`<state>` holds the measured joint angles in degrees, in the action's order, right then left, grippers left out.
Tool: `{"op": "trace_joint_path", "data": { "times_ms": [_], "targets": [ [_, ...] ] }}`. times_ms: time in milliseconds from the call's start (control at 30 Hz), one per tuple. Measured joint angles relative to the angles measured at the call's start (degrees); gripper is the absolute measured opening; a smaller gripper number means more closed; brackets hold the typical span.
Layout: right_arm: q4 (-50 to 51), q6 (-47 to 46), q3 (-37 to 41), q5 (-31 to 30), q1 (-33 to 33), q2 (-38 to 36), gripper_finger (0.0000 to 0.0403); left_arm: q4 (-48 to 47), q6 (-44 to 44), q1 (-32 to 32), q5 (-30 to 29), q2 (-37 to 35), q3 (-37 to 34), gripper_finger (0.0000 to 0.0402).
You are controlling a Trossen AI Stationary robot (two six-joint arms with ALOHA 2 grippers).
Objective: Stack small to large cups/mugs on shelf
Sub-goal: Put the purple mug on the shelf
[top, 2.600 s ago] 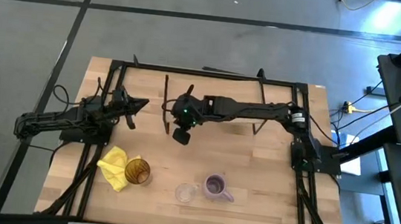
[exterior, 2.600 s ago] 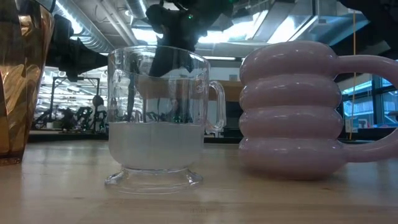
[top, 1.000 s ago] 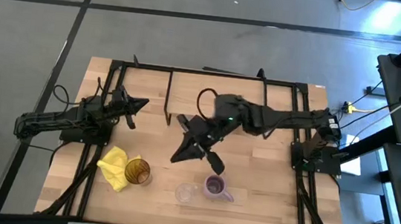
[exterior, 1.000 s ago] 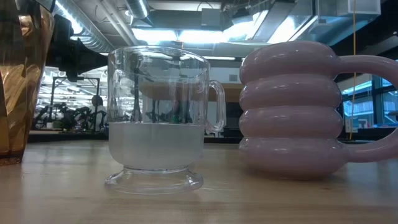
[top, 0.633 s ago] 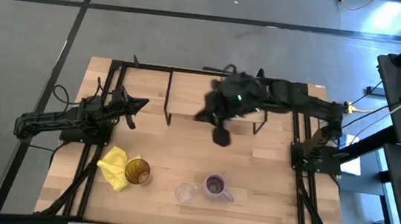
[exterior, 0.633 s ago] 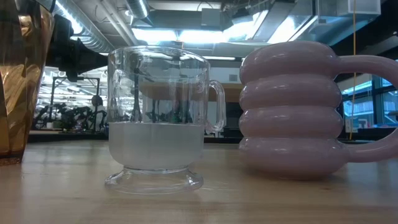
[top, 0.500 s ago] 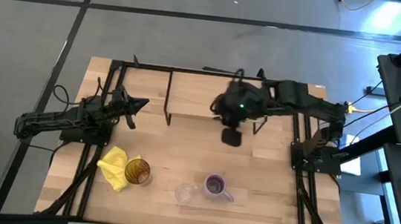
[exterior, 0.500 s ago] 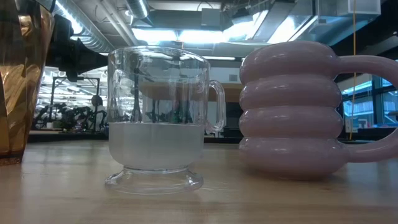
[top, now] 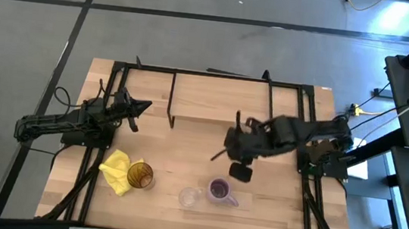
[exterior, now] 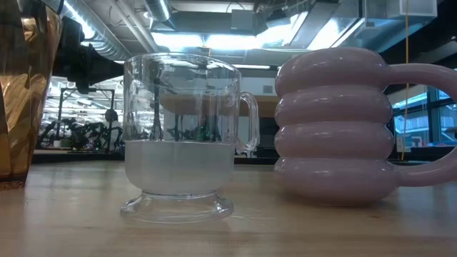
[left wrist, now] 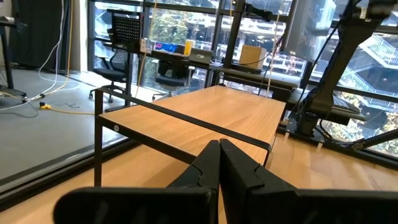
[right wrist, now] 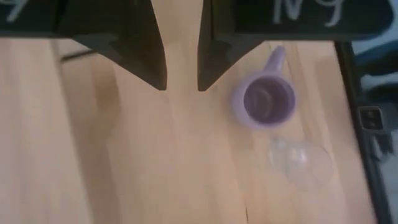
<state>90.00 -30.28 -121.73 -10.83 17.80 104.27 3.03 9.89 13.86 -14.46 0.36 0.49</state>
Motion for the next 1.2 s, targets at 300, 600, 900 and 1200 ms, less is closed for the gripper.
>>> {"op": "trace_joint_path", "data": {
  "times_ms": [300,600,900,1200],
  "targets": [
    [-6.3,-20.3,11.8,4.9,6.0,0.0,0.0123,0.0,0.0,0.0,0.0,0.0,0.0,0.0],
    [-16.4,-40.7,19.4,-0.7,10.4,0.0,0.0177,0.0,0.0,0.0,0.0,0.0,0.0,0.0],
    [-31.7,-47.4,31.2,-1.4,12.2,0.0,0.0181,0.0,0.0,0.0,0.0,0.0,0.0,0.0],
    [-30.6,-45.9,36.7,-3.2,13.6,0.4,0.0181,0.0,0.0,0.0,0.0,0.0,0.0,0.0]
  ]
}}
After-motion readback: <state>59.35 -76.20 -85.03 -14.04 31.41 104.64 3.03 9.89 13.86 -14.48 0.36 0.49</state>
